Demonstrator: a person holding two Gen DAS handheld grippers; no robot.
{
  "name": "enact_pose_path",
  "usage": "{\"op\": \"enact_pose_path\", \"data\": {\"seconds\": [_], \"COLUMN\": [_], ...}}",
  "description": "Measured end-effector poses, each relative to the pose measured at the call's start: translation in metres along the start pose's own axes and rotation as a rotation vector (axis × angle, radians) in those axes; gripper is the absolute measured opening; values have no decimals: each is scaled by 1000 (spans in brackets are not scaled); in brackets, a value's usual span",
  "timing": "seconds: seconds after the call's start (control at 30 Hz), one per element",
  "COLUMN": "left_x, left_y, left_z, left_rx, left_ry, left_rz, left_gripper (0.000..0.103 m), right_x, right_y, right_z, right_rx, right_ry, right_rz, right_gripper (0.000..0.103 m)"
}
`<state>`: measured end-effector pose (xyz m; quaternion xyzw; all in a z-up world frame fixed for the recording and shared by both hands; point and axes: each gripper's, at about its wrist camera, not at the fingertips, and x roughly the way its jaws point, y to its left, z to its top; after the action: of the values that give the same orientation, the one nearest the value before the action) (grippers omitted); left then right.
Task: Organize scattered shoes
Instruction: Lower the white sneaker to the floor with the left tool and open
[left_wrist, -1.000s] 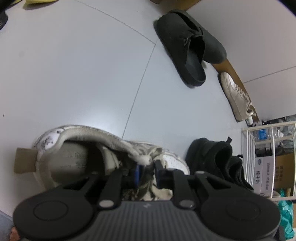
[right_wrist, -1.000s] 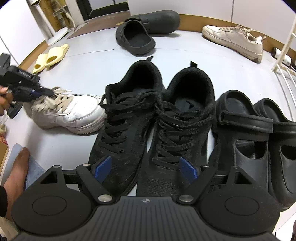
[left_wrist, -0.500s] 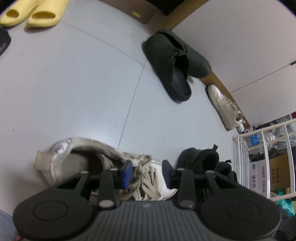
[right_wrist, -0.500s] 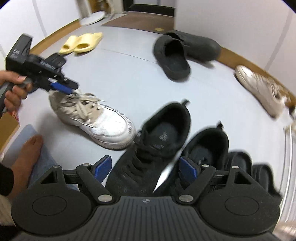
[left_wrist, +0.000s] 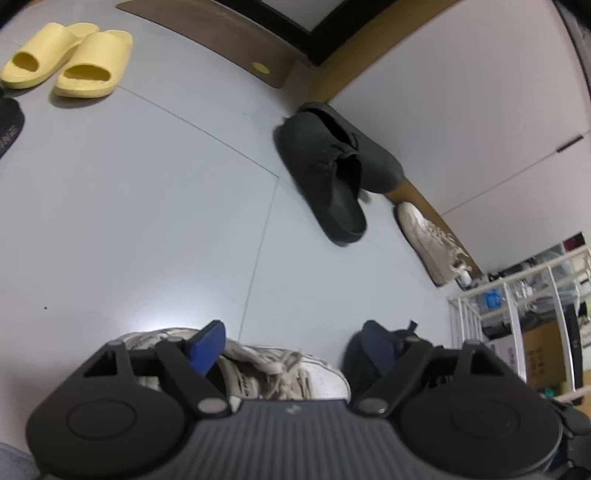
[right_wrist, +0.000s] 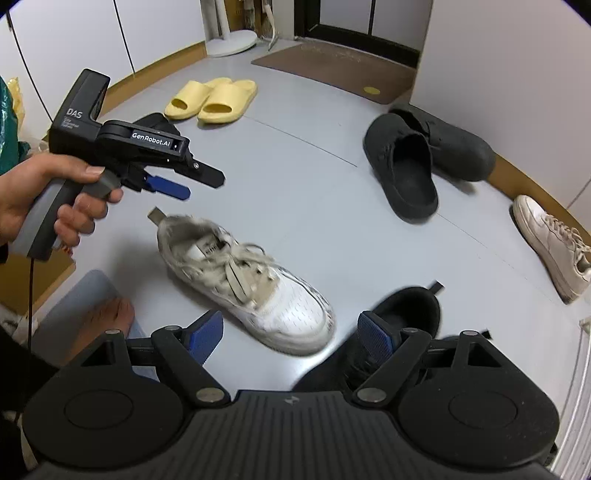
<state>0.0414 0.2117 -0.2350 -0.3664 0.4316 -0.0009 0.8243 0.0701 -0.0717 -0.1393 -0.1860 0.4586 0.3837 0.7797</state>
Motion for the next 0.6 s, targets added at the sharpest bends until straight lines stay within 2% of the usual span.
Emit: {"op": "enact_pose_path", "data": {"seconds": [0.1,0.33,0.6], "left_x": [-1,-3,-2], "left_y": [1,10,19], "left_z": [-2,-1,-4], "left_rx": [-2,-22,-34], "left_ry": [7,4,18], "left_rz": [-16,-11,4], "left_gripper": [89,91,92], "right_x": [15,52,109], "right_y": [14,26,30], "right_z": [1,-12,-23], "right_rx": [-26,-32,-70], "right_ry": [11,8,23], "right_rz": [23,-35,-45], "right_gripper": [84,84,84]}}
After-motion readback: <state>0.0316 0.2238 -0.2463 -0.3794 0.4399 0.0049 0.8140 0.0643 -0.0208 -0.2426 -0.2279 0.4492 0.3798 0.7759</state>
